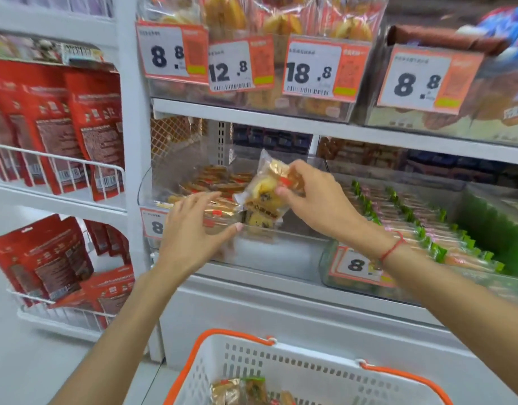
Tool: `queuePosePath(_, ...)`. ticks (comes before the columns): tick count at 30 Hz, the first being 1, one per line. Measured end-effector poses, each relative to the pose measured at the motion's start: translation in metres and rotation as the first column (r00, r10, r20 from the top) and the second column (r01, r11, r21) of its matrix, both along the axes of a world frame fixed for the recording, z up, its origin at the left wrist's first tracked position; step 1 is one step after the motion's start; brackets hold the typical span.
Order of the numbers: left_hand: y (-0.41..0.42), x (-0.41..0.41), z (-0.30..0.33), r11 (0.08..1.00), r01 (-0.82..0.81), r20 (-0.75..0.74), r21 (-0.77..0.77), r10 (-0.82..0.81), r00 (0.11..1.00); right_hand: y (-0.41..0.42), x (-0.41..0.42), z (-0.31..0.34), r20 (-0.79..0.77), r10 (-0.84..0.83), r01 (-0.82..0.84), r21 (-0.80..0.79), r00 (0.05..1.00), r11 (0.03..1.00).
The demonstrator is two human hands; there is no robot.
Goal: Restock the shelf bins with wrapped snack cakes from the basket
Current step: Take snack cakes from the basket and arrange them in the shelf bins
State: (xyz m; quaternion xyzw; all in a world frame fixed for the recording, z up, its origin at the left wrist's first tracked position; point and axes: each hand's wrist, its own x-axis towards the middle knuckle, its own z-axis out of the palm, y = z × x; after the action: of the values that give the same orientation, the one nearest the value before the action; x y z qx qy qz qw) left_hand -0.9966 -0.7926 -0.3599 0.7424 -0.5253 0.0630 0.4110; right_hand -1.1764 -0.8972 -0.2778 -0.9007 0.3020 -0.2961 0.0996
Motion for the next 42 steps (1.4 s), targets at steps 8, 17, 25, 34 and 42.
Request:
queuePosePath(8,-0.012,0.018,-0.021,0.996,-0.073,0.276,0.054,0.056,0.960,-0.045,0.053,-0.021,-0.401,-0.159,0.196,0.053,0.902,0.979)
queuePosePath(17,-0.013,0.022,-0.024,0.995,-0.072,0.296,0.064,0.050,0.954,-0.044,0.070,-0.031,-0.536,-0.160,0.118,-0.112,0.829,0.987)
queuePosePath(25,-0.013,0.020,-0.022,0.995,-0.077,0.297,0.071,0.052,0.953,-0.042,0.070,-0.045,-0.340,-0.203,0.221,0.017,0.919,0.975)
queuePosePath(34,0.002,0.011,-0.029,0.989,0.014,0.254,-0.147,0.024,0.967,-0.037,0.054,-0.028,-0.342,-0.043,0.099,0.150,0.939,0.984)
queuePosePath(42,0.026,-0.044,-0.055,0.940,0.003,-0.025,-0.342,-0.013,1.000,0.024,-0.034,-0.076,-0.008,0.082,-0.082,-0.234,0.997,0.969)
